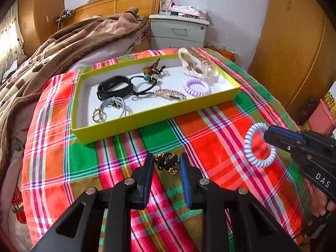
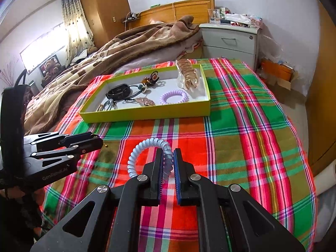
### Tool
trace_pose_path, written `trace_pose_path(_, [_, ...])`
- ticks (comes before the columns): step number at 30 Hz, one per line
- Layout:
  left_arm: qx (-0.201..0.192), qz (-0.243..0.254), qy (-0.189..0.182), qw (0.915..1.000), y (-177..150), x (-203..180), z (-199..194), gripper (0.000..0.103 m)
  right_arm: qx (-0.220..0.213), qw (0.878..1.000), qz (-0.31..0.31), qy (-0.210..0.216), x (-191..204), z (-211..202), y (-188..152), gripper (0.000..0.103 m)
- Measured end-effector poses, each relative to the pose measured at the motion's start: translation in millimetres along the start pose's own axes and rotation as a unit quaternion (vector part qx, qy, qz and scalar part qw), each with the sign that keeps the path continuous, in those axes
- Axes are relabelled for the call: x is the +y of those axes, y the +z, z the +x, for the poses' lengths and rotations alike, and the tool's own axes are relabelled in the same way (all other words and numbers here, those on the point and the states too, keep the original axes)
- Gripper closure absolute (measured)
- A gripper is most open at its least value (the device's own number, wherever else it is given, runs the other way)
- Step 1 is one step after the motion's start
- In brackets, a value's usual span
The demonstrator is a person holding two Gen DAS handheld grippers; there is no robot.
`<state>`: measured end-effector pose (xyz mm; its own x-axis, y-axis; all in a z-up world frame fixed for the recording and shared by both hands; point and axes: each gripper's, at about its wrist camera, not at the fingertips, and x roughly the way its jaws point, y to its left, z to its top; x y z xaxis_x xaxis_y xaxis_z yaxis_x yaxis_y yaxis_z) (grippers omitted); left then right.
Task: Organize jewelry
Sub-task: 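Carry the white hair tie in the right tool to the box while the left tool carries the gold clip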
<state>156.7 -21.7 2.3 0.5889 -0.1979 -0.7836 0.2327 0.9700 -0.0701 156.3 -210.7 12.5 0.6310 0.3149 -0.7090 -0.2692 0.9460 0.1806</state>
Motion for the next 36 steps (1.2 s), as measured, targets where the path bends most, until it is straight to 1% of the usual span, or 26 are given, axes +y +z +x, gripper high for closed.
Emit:
trace_pose_path(9, [-0.03,-0.007,0.002,0.9995,15,10,-23,0.077,-0.023,1.0,0.004,-0.002,-1,-5,19,0.093])
trace_pose_path(16, [-0.052,-0.022,0.008,0.9984,34,23,-31,0.077,-0.049,0.999,-0.004,-0.002,1,-2,54,0.093])
trace_pose_path(20, [-0.059,-0.022,0.009,0.998,46,27,-31,0.077,-0.052,0.999,-0.004,0.003,2,8,72,0.093])
trace_pose_path(26, [-0.058,-0.032,0.001,0.9978,60,30,-20,0.077,-0.046,0.999,-0.017,0.002,7,34,98,0.093])
trace_pose_path(31, [-0.042,-0.038,-0.005,0.9984,67,32,0,0.077,-0.025,0.999,-0.019,0.0,10,66,113,0.093])
trace_pose_path(36, [-0.03,-0.038,-0.005,0.9988,74,31,21,0.077,0.001,1.0,-0.021,-0.002,13,95,117,0.093])
